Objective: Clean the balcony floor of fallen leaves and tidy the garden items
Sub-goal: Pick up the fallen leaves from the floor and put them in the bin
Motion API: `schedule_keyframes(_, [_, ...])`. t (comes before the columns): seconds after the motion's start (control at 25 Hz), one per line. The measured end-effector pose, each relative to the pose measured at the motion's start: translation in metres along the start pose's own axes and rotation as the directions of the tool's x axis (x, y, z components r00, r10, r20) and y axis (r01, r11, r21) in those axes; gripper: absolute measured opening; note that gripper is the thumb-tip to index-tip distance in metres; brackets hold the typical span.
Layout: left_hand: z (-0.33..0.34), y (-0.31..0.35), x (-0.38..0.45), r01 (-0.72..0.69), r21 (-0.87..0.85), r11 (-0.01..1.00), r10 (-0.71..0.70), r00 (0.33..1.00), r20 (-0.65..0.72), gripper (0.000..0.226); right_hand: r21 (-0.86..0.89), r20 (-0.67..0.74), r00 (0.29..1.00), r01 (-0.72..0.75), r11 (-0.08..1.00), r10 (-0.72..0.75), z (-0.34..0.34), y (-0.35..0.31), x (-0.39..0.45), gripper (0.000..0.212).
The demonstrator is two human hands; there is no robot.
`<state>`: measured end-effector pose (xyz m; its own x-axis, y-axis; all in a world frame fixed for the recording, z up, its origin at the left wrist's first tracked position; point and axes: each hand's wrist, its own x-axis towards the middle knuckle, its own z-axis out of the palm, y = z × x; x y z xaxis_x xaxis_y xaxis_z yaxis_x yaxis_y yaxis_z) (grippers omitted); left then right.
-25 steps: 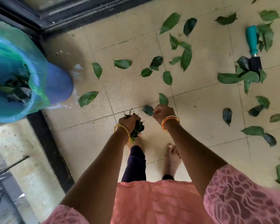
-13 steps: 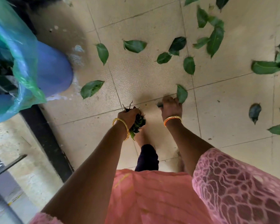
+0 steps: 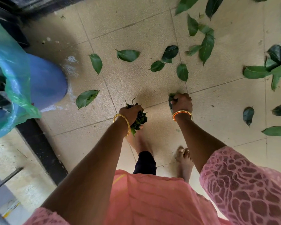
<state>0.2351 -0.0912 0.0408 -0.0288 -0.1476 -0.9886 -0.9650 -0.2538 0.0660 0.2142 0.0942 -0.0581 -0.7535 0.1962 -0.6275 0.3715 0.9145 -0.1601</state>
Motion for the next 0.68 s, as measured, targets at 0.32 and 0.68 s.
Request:
schedule_keyframes(0.32, [-0.006,0.011,-0.036,-0.051,-0.157,0.986,0.048,0.999,-0.023,0.009,0.598,0.380,0.925,-0.257,0.760,0.014,-0.038,-0.077,-0.071,0.025])
schedule_keyframes(0.68, [-0.110,0.009,-0.046,-0.134,-0.284,0.949,0.045,0.953,-0.298,0.012,0.513,0.642,0.747,-0.255,0.820,-0.169,-0.059,-0.198,-0.096,0.013])
